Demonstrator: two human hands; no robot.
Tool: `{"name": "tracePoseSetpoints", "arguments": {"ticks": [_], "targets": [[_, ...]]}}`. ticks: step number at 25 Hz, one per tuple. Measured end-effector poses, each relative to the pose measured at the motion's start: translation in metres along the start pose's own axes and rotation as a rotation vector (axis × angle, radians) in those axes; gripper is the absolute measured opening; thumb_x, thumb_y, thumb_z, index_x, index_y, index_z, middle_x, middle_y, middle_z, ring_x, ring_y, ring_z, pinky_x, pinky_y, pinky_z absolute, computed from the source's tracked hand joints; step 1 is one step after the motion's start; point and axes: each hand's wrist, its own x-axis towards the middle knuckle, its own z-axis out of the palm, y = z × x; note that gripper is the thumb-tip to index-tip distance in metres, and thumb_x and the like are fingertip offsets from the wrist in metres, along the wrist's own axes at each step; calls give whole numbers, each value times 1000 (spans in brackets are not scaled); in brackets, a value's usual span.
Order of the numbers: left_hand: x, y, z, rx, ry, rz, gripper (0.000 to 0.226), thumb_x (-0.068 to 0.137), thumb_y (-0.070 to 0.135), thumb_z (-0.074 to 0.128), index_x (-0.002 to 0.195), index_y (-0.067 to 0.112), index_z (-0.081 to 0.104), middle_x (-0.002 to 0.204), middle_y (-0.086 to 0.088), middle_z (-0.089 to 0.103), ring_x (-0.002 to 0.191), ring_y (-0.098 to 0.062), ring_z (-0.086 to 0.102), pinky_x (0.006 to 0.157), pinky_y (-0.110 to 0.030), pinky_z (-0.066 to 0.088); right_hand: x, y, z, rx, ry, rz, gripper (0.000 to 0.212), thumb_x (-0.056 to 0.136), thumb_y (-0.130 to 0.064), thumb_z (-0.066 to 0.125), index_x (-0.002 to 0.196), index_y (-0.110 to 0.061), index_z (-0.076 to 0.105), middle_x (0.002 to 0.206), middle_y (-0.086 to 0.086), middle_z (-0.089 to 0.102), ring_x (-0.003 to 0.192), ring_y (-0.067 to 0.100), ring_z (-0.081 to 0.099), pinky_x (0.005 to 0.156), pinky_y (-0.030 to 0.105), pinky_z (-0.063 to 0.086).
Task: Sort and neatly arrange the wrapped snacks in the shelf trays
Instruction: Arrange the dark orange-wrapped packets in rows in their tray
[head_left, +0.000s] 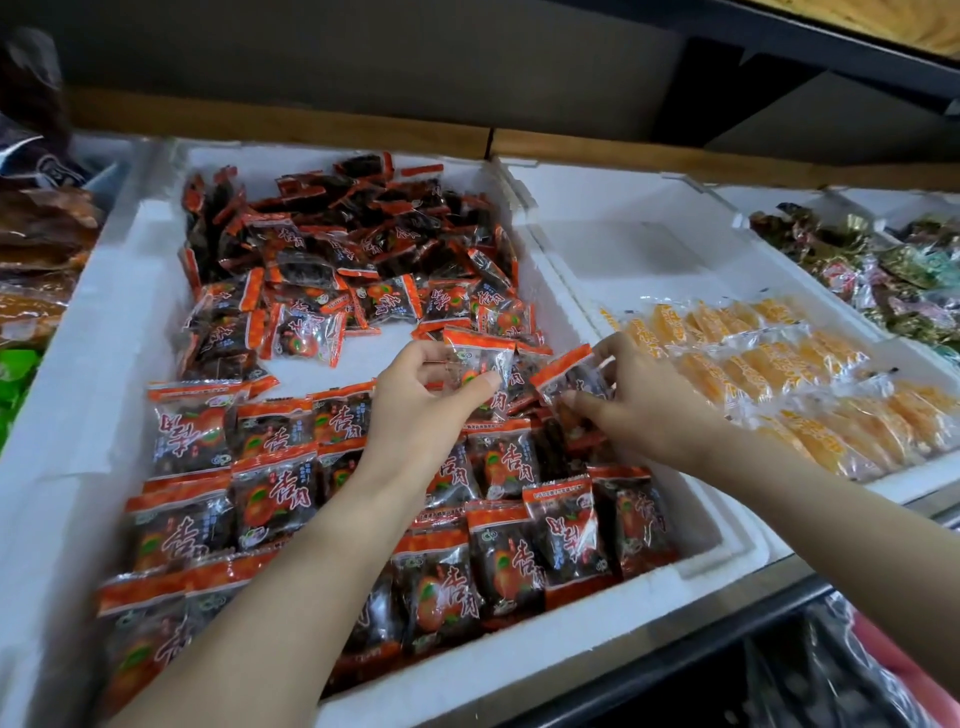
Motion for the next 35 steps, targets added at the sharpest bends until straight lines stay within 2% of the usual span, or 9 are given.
{"name": "tracePoseSetpoints", "arguments": {"ticks": [4, 9, 15, 18, 20, 22, 26, 31, 35], "targets": [[-1, -1, 2, 14, -16, 0, 39, 81, 23, 73, 115, 17, 54, 111, 2, 61, 91, -2, 56, 66, -12, 35, -1, 6, 12, -90, -150, -43, 48, 91, -28, 56, 130, -13, 31, 101, 8, 62, 94, 25, 59, 72, 29, 42], [0, -2, 2, 47, -27, 9, 42, 83, 24, 71, 119, 17, 52, 110, 4, 58, 91, -1, 54, 65, -11, 34, 0, 7, 5, -344, -152, -310, 53, 92, -21, 55, 140, -28, 35, 140, -2, 38, 124, 19, 41, 97, 31, 38], [-1, -2, 4, 45, -92, -60, 32, 88, 28, 64, 115, 16, 54, 100, 7, 60, 93, -4, 55, 83, -22, 43, 2, 1, 8, -562, -194, -239, 55, 92, -42, 53, 140, -23, 34, 131, 2, 45, 118, 23, 49, 85, 34, 43], [0, -5, 4, -2, -148, -131, 29, 90, 22, 60, 117, 10, 57, 106, 0, 63, 107, -15, 58, 103, -40, 42, 5, -1, 13, -129, -45, -203, 48, 96, -23, 49, 140, -16, 30, 127, 6, 50, 115, 22, 51, 92, 25, 42], [0, -5, 3, -18, -179, -122, 34, 91, 20, 61, 124, 12, 55, 104, 2, 63, 103, -10, 58, 99, -33, 43, 1, -12, 5, 293, 0, -119, 41, 97, -20, 46, 136, -17, 33, 112, -1, 57, 97, 13, 57, 75, 9, 44], [0, -7, 3, 17, -200, -51, 34, 90, 20, 63, 123, 15, 56, 102, 4, 64, 98, -7, 60, 93, -28, 47, -5, -23, -5, 497, -57, -102, 36, 94, -26, 52, 128, -21, 41, 100, -3, 62, 86, 9, 60, 72, 14, 48], [-4, -9, 6, 306, -185, 264, 26, 89, 18, 64, 113, 25, 56, 97, 11, 62, 85, 4, 60, 74, -9, 48, -4, -24, -10, 203, -150, -256, 12, 85, -24, 66, 95, -17, 63, 85, 1, 66, 73, 11, 59, 68, 19, 44], [-1, -22, 4, 918, -373, 384, 61, 90, 38, 59, 144, 23, 34, 146, 5, 36, 137, -11, 26, 113, -31, 22, 15, -4, -17, 66, 7, -171, 8, 90, -20, 60, 98, -16, 59, 77, -1, 59, 71, 16, 54, 58, 24, 36], [2, -22, 4, 1156, -487, 408, 70, 88, 38, 61, 146, 16, 31, 140, -1, 35, 132, -16, 22, 112, -31, 19, 20, -5, -7, 16, -163, -257, 11, 93, -19, 55, 104, -18, 57, 82, -3, 56, 76, 15, 52, 68, 23, 36]]}}
